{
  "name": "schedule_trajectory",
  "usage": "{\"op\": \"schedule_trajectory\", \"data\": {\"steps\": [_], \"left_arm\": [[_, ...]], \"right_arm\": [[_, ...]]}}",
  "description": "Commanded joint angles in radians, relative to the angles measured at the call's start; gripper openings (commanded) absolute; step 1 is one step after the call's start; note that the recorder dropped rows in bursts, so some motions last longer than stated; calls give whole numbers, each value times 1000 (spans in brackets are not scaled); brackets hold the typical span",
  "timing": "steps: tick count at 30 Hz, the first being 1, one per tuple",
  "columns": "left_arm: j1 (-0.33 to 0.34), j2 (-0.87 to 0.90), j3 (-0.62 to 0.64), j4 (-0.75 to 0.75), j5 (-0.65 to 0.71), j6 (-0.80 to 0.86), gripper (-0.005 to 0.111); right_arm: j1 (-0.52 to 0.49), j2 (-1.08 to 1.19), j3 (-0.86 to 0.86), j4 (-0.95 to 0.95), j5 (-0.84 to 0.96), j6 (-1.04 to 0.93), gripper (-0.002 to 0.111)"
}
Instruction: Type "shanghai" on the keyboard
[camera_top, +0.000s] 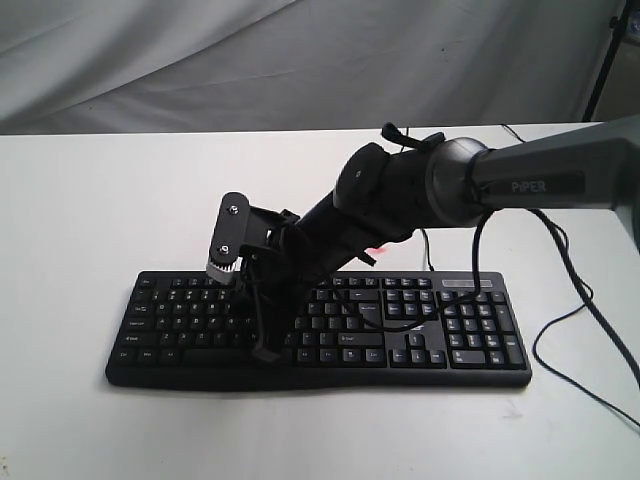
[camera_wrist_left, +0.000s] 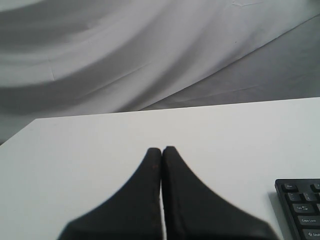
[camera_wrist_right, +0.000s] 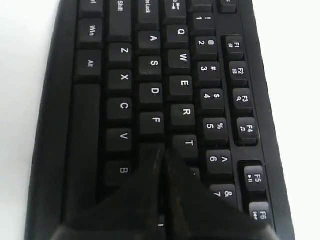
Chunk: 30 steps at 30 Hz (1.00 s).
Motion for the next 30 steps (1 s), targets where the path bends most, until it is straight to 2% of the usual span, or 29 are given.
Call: {"op": "schedule_trajectory", "data": {"steps": [1,30], "left_arm": [[-4,3,5,-1,-3,-3,1],[-4,3,5,-1,-3,-3,1]], "right_arm": [[-7,1,6,1,17,-21,0],[-7,16,6,-12,22,-33,0]]}}
